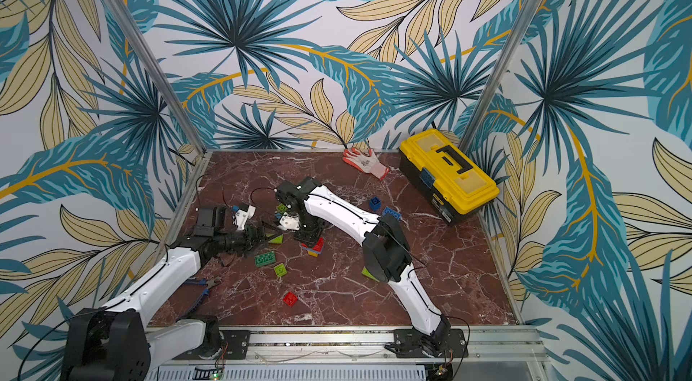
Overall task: Assemble a carrot with lego
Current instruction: Assemble the lego brick with the lego brick.
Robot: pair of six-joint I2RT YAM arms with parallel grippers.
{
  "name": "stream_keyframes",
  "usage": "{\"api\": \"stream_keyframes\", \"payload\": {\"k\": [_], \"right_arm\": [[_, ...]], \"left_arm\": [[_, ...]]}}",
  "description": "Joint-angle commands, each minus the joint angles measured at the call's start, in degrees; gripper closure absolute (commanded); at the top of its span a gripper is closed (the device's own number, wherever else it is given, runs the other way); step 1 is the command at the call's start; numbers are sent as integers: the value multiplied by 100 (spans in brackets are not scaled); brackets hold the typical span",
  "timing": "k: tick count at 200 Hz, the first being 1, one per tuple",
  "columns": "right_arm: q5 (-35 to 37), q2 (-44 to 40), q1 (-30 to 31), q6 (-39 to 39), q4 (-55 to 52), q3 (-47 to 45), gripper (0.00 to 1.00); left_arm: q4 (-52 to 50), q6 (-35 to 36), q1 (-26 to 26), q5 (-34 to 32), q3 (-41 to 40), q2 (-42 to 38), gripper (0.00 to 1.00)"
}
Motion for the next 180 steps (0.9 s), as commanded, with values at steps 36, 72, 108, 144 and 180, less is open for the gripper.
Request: {"api": "stream_keyframes", "payload": {"k": [36,72,108,144,180], "right_arm": [[222,574,19,-16,-181,-181,70],[288,741,14,15,-119,-209,70],[208,858,44,126,51,-373,71],[42,773,54,173,284,-678,72],[-4,521,25,223,403,-580,71]], "left_arm": [[30,75,49,22,119,10,1],[26,75,50,21,119,14,1],[34,75,50,25,119,16,1],[43,77,45,20,119,32,1],[48,79,50,24,119,33,1]]}}
